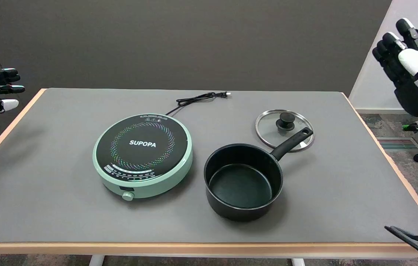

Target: Pick up the soup pot.

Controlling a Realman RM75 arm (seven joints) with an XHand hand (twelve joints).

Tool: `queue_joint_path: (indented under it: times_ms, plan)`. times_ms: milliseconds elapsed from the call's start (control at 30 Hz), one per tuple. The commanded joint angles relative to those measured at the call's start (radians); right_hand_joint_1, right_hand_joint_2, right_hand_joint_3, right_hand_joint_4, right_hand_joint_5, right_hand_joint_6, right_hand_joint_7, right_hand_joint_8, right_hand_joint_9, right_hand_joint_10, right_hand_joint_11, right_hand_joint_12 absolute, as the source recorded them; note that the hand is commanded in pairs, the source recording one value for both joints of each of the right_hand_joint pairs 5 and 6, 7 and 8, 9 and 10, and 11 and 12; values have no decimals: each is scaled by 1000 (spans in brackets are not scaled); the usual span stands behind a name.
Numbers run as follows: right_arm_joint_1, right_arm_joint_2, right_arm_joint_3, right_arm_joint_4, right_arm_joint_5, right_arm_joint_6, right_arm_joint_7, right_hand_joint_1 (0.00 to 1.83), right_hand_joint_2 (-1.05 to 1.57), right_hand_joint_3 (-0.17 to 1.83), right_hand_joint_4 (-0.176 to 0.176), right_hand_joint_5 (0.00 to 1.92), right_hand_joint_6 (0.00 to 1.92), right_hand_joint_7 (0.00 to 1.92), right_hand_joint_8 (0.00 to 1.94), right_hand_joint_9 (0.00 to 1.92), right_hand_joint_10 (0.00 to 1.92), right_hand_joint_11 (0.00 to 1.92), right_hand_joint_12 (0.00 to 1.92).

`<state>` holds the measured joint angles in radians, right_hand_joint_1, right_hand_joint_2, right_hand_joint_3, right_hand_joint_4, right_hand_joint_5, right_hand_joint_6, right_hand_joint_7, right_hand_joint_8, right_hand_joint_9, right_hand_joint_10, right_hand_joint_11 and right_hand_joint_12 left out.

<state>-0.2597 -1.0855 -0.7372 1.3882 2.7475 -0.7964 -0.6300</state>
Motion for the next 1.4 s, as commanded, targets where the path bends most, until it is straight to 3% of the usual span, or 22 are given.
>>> queue_joint_path:
  times_ms: [33,200,300,333,367,400,467,733,867,1067,1400]
  plan:
    - [42,35,18,-44,-30,-39,-60,455,1571,206,170,129,129,129,129,129,129,129,129]
    - [44,38,28,16,-59,-22,-87,461,1571,208,167,129,129,129,129,129,129,129,129]
    - [47,42,45,46,-102,-31,-180,530,1391,271,136,124,124,124,124,124,124,124,124]
    - [47,44,46,58,-113,-30,-217,561,1293,303,127,127,127,127,127,127,127,127,127]
    - [43,46,47,78,-129,-27,-270,705,830,442,101,140,140,140,140,140,140,140,140]
    - [38,46,47,94,-141,-23,-311,795,531,511,111,145,145,145,145,145,145,145,145]
    - [33,43,40,131,-170,-18,-417,863,305,594,113,148,148,148,148,148,148,148,148]
    - [50,11,-61,253,-262,22,-817,977,-62,806,164,344,344,344,344,344,344,344,344]
    - [62,6,-134,306,-336,47,-943,981,-273,910,159,379,379,379,379,379,379,379,379]
    - [58,-1,-246,398,-513,72,-1006,1083,-553,1031,123,279,279,279,279,279,279,279,279]
    - [-9,87,-365,367,-574,25,-1068,1108,-623,990,126,242,242,242,242,242,242,242,242]
